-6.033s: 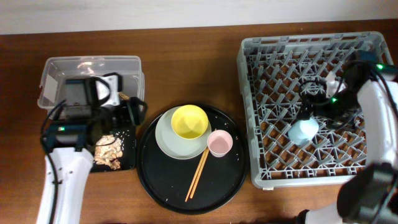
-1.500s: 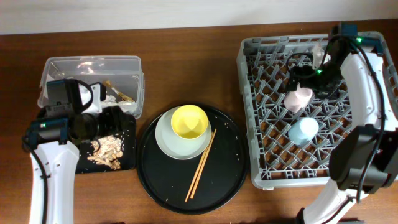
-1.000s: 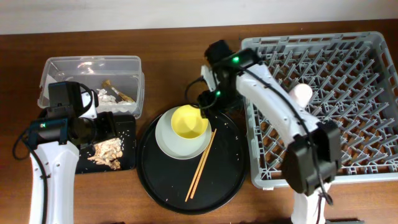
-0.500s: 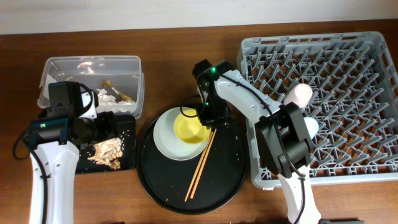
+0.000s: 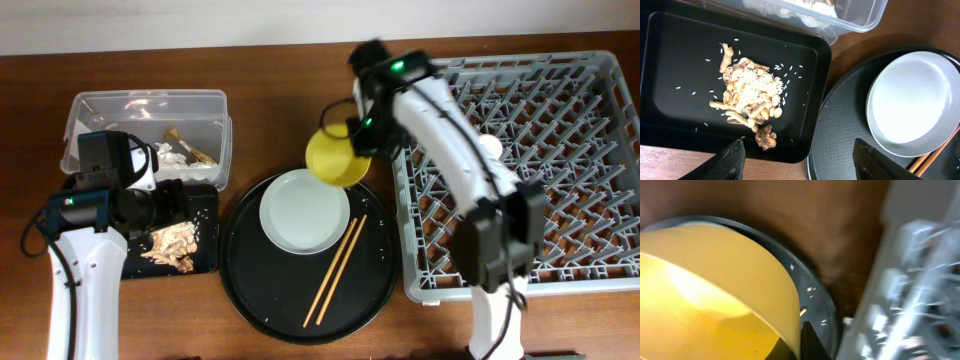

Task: Sort waste into correct bins and load items into the dishwasher rack
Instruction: 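Place the yellow bowl upright in the back of the dish rack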

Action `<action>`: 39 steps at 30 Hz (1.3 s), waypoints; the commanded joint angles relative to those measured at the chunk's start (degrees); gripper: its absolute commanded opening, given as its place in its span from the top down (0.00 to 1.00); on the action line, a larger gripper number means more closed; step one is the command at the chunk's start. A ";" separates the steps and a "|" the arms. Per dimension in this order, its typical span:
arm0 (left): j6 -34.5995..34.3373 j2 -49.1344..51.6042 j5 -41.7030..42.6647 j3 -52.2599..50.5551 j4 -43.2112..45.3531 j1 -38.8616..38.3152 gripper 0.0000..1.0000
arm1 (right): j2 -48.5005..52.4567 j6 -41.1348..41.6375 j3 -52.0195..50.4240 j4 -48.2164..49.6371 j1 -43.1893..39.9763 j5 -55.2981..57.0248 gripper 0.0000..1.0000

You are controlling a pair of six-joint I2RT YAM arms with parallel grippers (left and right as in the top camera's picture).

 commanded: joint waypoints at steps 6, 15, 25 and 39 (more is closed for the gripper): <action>-0.35 -0.63 -0.59 0.15 0.11 0.20 0.31 | -5.53 -2.89 12.11 2.43 -11.17 28.55 0.96; -0.35 -0.63 -0.57 0.15 0.79 0.20 0.31 | 0.20 6.10 10.95 7.48 -18.69 62.01 0.96; -0.37 -0.63 -0.57 0.15 0.81 0.20 0.31 | 10.97 9.51 10.82 4.57 -19.65 62.40 0.96; -0.37 -0.63 -0.13 0.15 0.79 0.20 0.31 | 13.49 16.57 10.78 0.28 -18.14 66.73 0.96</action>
